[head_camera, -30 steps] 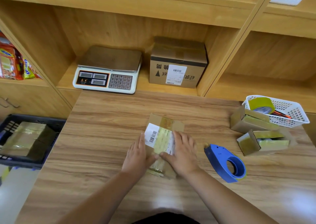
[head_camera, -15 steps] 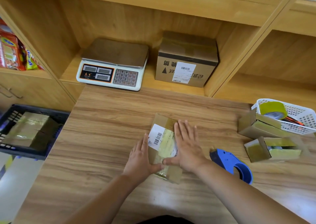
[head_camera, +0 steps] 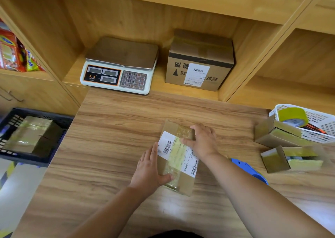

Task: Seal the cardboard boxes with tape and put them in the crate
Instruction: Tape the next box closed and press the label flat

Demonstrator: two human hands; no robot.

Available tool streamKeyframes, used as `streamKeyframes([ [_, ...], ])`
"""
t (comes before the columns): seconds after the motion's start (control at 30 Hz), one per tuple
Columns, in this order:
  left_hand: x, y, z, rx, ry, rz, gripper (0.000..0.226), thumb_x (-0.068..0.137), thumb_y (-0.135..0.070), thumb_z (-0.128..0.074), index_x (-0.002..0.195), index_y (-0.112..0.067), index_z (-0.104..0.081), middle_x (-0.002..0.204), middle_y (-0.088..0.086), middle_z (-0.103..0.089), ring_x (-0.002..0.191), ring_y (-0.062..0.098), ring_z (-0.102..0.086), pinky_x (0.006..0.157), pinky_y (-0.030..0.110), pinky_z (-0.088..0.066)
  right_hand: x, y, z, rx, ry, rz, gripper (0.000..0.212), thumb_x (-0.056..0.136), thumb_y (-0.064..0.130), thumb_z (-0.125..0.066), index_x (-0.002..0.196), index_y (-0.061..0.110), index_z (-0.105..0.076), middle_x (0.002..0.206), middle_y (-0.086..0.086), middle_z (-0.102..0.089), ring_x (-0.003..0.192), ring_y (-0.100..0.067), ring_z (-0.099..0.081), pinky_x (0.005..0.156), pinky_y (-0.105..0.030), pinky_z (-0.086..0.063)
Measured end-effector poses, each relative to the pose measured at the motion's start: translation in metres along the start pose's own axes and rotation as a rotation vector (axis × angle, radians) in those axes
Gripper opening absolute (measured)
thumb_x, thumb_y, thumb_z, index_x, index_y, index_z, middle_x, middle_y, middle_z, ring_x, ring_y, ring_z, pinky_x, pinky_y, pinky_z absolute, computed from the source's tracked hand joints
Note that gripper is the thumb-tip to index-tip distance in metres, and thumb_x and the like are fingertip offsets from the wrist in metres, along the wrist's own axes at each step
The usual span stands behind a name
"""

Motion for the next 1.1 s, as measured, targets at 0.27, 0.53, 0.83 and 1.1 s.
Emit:
streamKeyframes([
  [0.27, -0.002, 0.0, 0.0, -0.053, 0.015, 0.0, 0.121, 0.067, -0.054, -0.074, 0.151, -0.023, 0.008, 0.151, -0.006, -0.016, 0.132, 0.004, -0.012, 0.109, 0.02, -0.009, 0.016, -0.016, 0.007, 0.216, -0.059, -0.183, 0.034, 0.091, 0.041, -0.057, 0.066, 0.022, -0.045, 0.067, 0.009, -0.053, 0.081, -0.021, -0.048, 0.073, -0.031, -0.024],
  [0.53, 0.0, 0.004, -0.003, -0.095, 0.019, -0.003, 0.117, 0.07, -0.05, -0.074, 0.151, -0.021, 0.005, 0.151, -0.005, -0.019, 0.134, 0.007, -0.014, 0.11, 0.02, -0.009, -0.026, 0.027, -0.008, -0.266, 0.109, 0.088, 0.124, 0.055, 0.091, -0.041, 0.149, 0.014, -0.014, 0.153, -0.003, -0.017, 0.142, -0.024, -0.007, 0.117, -0.046, 0.005],
  [0.83, 0.001, 0.003, -0.003, -0.068, 0.021, -0.021, 0.115, 0.073, -0.05, -0.072, 0.151, -0.017, 0.006, 0.154, -0.001, -0.016, 0.139, 0.011, -0.011, 0.114, 0.024, -0.01, -0.041, 0.038, -0.029, -0.299, 0.156, 0.122, 0.136, 0.056, 0.092, -0.038, 0.15, 0.004, 0.004, 0.159, -0.009, 0.009, 0.145, -0.022, 0.018, 0.111, -0.045, 0.022],
  [1.1, 0.001, 0.005, -0.005, -0.078, 0.014, -0.002, 0.115, 0.073, -0.047, -0.074, 0.151, -0.02, 0.006, 0.154, -0.004, -0.015, 0.138, 0.007, -0.009, 0.112, 0.021, -0.008, -0.033, 0.032, -0.031, -0.237, 0.188, 0.072, 0.151, 0.043, 0.097, -0.041, 0.149, 0.002, 0.01, 0.159, -0.01, 0.011, 0.145, -0.022, 0.014, 0.111, -0.04, 0.022],
])
Point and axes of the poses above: each hand's wrist, its own x-axis towards the middle knuckle, its own z-axis out of the back of the hand, y = z × x, the point moved 10 cm from there along x, towards the middle knuckle
